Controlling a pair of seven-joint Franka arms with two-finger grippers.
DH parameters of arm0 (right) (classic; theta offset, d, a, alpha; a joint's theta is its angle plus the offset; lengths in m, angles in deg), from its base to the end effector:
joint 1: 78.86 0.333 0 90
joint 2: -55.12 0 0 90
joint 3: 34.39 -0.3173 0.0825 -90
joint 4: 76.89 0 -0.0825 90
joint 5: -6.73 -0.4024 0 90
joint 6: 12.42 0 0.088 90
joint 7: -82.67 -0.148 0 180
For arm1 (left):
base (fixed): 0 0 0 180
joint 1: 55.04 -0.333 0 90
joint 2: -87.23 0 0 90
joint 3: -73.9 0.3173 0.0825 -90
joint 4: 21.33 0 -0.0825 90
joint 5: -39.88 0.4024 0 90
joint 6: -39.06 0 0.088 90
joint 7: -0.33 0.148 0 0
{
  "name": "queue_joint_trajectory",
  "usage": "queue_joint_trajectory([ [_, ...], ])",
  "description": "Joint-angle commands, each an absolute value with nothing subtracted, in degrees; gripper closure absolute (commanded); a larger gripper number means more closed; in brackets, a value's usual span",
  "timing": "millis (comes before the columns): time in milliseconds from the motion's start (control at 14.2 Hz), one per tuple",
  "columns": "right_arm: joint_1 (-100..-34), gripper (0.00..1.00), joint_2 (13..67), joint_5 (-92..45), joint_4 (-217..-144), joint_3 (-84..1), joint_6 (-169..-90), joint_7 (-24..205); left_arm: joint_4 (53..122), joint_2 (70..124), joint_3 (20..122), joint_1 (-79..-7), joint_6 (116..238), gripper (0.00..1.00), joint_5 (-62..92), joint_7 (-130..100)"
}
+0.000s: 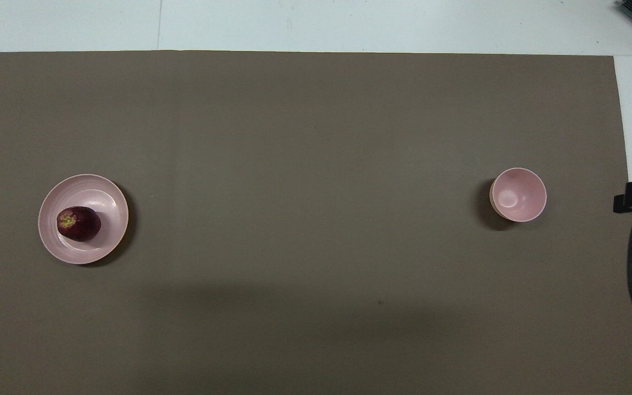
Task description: Move apple from plate to bowl
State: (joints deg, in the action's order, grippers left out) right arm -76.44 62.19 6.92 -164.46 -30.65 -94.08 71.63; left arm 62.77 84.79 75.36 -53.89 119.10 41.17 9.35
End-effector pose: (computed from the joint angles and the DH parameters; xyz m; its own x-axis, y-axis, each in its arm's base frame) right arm 0.5169 -0.0148 0.6595 0.9766 -0.2142 0.0187 -0.2141 -0.9768 -0.0085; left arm 0.5388 0.0069 0.6431 0.9886 -0.1476 -0.0312 -0.1482 -0.9888 -0.0165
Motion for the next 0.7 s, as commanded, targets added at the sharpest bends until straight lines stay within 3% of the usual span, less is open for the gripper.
queue_joint_trajectory([
  [0,-77.01,0.0,62.68,7.0,-164.95,-30.87,-93.63,73.09,64.98,82.93,75.48,-53.29,119.39,0.0,41.81,8.94],
  [632,-77.01,0.0,62.68,7.0,-165.04,-30.96,-93.63,73.09,69.11,80.73,75.39,-53.2,120.36,0.0,40.41,9.55],
])
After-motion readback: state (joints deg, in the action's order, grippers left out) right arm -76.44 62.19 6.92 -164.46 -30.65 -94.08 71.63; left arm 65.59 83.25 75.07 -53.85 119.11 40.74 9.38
